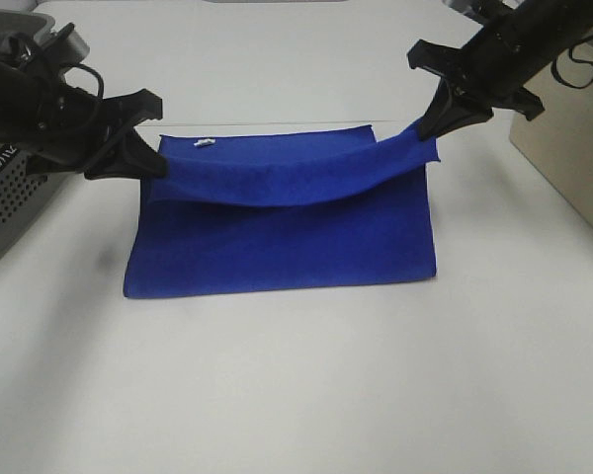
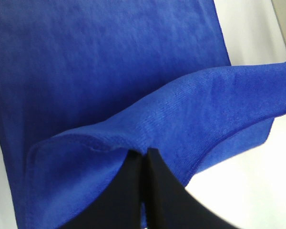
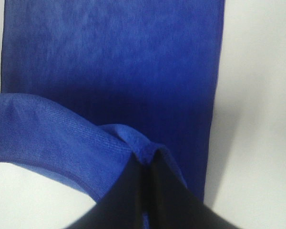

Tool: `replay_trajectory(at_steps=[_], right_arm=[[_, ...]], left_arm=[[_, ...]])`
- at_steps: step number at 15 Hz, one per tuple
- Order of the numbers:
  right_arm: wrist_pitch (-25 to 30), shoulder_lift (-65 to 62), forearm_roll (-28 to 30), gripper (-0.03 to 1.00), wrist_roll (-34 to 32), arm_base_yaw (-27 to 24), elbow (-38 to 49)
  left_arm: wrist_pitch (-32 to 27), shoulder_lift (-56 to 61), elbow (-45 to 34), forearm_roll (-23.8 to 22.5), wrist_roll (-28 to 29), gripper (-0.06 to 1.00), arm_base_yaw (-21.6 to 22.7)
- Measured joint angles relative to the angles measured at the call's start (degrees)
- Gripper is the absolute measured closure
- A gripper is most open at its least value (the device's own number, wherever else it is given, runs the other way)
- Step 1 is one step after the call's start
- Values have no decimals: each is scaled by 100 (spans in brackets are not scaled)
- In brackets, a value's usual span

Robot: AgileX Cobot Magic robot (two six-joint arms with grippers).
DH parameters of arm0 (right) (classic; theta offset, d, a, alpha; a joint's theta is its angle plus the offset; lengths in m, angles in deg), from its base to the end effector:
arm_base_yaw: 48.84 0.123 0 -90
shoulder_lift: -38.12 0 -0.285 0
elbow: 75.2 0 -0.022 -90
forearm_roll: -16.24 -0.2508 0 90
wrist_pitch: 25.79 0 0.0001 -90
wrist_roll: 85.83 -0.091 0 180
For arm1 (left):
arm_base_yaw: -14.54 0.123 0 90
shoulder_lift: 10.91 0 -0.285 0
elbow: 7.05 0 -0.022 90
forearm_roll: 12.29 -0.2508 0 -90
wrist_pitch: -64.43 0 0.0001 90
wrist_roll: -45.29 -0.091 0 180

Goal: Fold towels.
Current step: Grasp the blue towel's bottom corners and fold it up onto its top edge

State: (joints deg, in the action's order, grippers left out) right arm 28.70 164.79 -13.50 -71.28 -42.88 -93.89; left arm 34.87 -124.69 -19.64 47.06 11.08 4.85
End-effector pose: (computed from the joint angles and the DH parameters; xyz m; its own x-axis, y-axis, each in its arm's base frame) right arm 0.4396 0.0829 0.2176 -0.9398 -0.0370 -0.3396 -0.1797 0.8990 0.3993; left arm 0.3681 -0.1021 0.1874 -0.8768 -0.1873 -0.4428 0.0918 0.8388 -0.5366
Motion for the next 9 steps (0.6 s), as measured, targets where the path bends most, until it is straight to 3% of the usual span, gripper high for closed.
replay_trajectory(at_steps=[5,9], right_arm=[[544,1788,46,97,-430,0,-2704],[510,2595,29,97,-584,0,-3908]], left_arm=[[63,-1249,1948,-1157,1031,94,17],[183,-1919,2974,-1421,1203,94,160]])
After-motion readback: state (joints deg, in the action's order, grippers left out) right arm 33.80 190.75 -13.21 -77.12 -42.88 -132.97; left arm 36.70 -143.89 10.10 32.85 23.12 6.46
